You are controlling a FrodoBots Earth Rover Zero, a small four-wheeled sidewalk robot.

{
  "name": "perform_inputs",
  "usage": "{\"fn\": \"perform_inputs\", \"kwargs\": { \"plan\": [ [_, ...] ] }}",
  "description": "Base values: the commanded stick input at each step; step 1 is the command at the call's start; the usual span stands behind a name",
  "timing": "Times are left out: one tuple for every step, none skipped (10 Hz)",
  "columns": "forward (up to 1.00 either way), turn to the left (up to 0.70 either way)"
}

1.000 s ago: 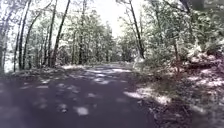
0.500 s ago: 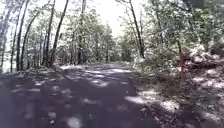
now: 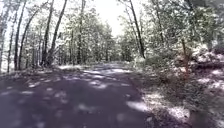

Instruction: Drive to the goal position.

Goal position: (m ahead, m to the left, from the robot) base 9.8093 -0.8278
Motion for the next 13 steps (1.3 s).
{"fn": "perform_inputs", "kwargs": {
  "plan": [
    [0.45, 0.00],
    [0.45, 0.00],
    [0.45, 0.00],
    [0.45, 0.00],
    [0.45, 0.00],
    [0.45, 0.00],
    [0.45, 0.00],
    [0.45, 0.00],
    [0.45, 0.00],
    [0.45, 0.00],
    [0.45, 0.00],
    [0.45, 0.00],
    [0.45, 0.00]
  ]
}}
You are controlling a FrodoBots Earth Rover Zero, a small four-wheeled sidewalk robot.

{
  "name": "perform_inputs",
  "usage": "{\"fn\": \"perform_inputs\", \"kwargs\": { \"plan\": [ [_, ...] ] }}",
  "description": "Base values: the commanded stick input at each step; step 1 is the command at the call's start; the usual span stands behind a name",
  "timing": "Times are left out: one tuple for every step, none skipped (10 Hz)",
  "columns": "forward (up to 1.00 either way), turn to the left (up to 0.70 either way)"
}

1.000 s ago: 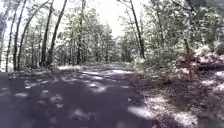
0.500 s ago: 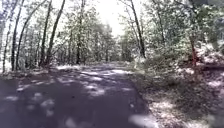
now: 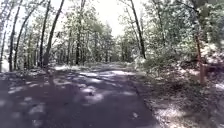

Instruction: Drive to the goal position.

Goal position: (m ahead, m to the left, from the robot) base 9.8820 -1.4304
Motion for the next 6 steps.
{"fn": "perform_inputs", "kwargs": {
  "plan": [
    [0.45, 0.00],
    [0.45, 0.00],
    [0.45, 0.00],
    [0.45, 0.00],
    [0.45, 0.00],
    [0.45, 0.00]
  ]
}}
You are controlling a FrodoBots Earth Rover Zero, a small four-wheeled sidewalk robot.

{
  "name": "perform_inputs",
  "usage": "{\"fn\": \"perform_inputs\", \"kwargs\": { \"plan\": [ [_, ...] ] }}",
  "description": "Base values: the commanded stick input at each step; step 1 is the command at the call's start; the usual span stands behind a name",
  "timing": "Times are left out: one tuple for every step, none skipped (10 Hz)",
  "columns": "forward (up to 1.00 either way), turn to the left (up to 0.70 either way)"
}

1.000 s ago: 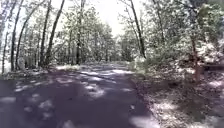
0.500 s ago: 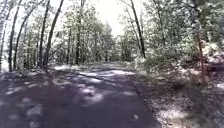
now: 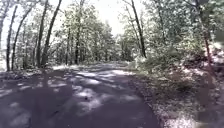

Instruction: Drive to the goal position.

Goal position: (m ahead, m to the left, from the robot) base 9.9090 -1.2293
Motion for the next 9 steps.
{"fn": "perform_inputs", "kwargs": {
  "plan": [
    [0.45, 0.00],
    [0.45, 0.00],
    [0.45, 0.00],
    [0.45, 0.04],
    [0.45, 0.27],
    [0.45, 0.27],
    [0.45, 0.16],
    [0.45, 0.02],
    [0.45, 0.00]
  ]
}}
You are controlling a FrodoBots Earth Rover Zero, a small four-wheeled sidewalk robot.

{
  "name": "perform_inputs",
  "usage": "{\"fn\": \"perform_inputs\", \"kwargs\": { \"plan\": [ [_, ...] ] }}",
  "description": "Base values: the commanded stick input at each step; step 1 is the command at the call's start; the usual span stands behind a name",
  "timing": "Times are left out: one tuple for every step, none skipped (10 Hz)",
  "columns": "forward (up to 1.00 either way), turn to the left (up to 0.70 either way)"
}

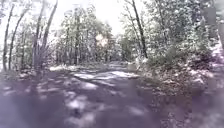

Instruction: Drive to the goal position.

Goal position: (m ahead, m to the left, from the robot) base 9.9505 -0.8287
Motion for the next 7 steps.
{"fn": "perform_inputs", "kwargs": {
  "plan": [
    [0.45, 0.00],
    [0.45, 0.00],
    [0.45, 0.00],
    [0.45, 0.00],
    [0.45, 0.00],
    [0.45, 0.00],
    [0.45, 0.00]
  ]
}}
